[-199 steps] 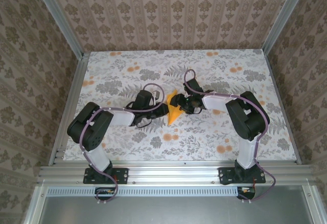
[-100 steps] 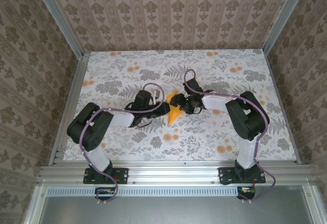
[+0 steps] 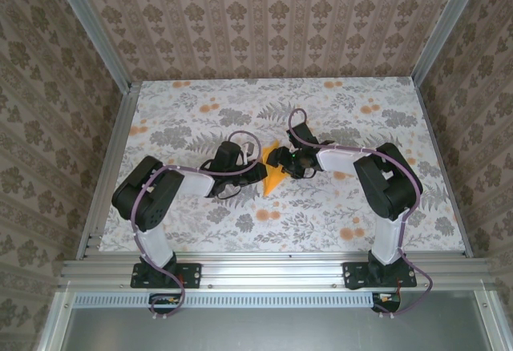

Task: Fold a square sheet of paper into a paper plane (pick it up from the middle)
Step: Fourth fold the wing at the center of the table.

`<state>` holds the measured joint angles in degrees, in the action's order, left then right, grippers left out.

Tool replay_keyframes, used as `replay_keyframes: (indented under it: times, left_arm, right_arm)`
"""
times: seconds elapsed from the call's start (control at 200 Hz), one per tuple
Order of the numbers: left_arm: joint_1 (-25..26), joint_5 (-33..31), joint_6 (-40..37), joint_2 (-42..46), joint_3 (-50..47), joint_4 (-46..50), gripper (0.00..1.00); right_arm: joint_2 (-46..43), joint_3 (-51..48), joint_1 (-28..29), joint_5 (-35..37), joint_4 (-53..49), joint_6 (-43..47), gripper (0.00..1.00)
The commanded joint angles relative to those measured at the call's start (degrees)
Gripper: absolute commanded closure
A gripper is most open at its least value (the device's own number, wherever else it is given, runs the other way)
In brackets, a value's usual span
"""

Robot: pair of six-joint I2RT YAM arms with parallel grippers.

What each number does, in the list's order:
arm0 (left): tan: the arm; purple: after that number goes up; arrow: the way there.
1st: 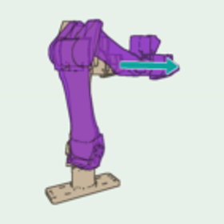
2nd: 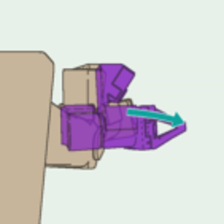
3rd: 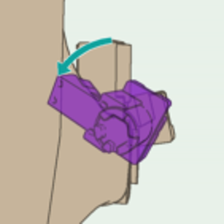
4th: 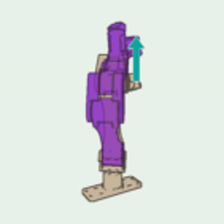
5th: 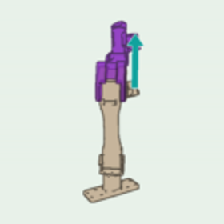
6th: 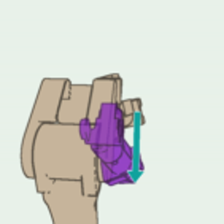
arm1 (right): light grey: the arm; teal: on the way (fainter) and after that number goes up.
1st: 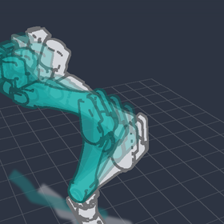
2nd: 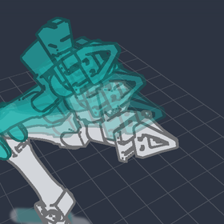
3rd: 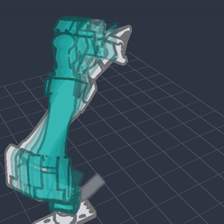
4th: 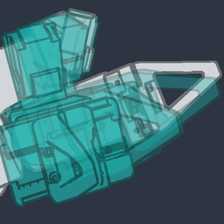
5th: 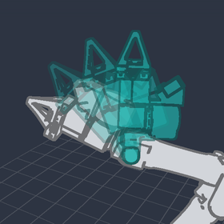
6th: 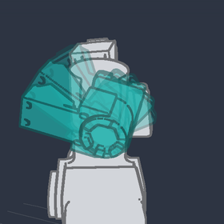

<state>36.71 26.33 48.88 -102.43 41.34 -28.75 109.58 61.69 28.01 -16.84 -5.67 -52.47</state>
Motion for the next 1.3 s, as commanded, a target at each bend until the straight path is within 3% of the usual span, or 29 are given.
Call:
replay_keyframes:
  times: [0.0,0.5,0.675,1.03,1.295]
  left_arm:
    - [-0.4,-1.0,-0.4,-0.5,0.8,0.7,0.9]
    - [-1.0,-2.4,0.7,-3.0,1.4,3.9,0.95]
    - [-1.2,-2.8,0.7,-3.2,1.6,5.1,0.96]
    - [-1.5,-2.3,-0.2,-3.6,2.9,5.9,0.96]
    - [-1.5,0.2,-0.2,-4.3,3.3,4.5,0.94]
  right_arm:
    - [8.2,-4.6,-0.6,10.1,-13.0,0.5,0.36]
    - [6.1,-5.8,-0.6,7.9,-9.7,4.1,0.33]
    - [5.3,-5.4,-1.0,6.6,-9.3,7.6,0.39]
    - [7.6,-2.7,-0.4,12.6,-16.7,10.5,0.42]
    - [9.1,-1.6,0.3,12.6,-17.4,10.3,0.43]
